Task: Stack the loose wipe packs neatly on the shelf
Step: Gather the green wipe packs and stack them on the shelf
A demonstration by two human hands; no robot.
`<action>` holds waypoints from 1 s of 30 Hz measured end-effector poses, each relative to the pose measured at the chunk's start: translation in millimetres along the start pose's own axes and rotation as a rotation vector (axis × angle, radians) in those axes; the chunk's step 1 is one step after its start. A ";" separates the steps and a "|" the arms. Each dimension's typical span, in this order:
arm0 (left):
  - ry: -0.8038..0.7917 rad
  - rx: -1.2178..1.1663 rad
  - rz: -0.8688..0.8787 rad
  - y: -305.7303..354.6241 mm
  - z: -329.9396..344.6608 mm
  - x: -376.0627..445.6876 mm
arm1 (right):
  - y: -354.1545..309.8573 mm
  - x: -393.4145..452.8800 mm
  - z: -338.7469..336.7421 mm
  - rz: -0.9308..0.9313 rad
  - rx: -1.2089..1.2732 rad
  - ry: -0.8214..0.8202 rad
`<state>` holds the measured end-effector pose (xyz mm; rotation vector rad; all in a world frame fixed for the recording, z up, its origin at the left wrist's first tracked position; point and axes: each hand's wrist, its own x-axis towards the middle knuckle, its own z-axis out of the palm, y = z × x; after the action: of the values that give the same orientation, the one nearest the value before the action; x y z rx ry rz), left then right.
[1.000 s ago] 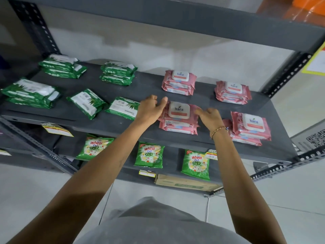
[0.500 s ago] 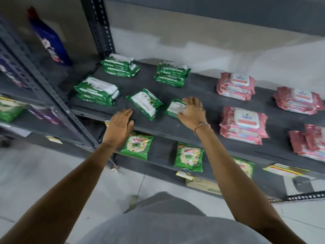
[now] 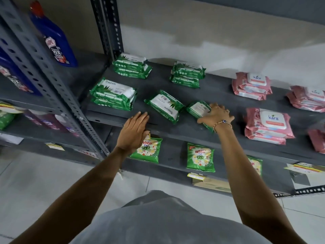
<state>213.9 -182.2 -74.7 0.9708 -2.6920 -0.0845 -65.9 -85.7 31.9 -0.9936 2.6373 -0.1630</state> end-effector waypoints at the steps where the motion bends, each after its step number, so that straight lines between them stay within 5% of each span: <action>1: 0.012 -0.004 -0.032 2.3 1.9 0.4 | -3.3 -2.2 -1.6 0.031 0.023 0.018; 10: 0.062 0.054 -0.027 1.8 6.3 -2.4 | -50.3 -28.4 -19.0 0.001 0.258 0.324; 16: 0.171 0.061 0.002 0.2 12.5 -1.8 | -72.0 -22.6 -22.7 -0.376 0.334 0.380; 28: 0.311 0.043 -0.005 3.6 18.4 -2.7 | -90.9 0.2 4.2 -0.613 0.120 -0.116; 30: 0.335 -0.010 -0.086 14.8 7.7 2.8 | -87.3 1.3 -5.9 -0.556 0.293 -0.193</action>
<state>200.6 -172.8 -79.3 0.9982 -2.3440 0.0442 -14.4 -152.3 56.0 -1.5167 2.0320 -0.5299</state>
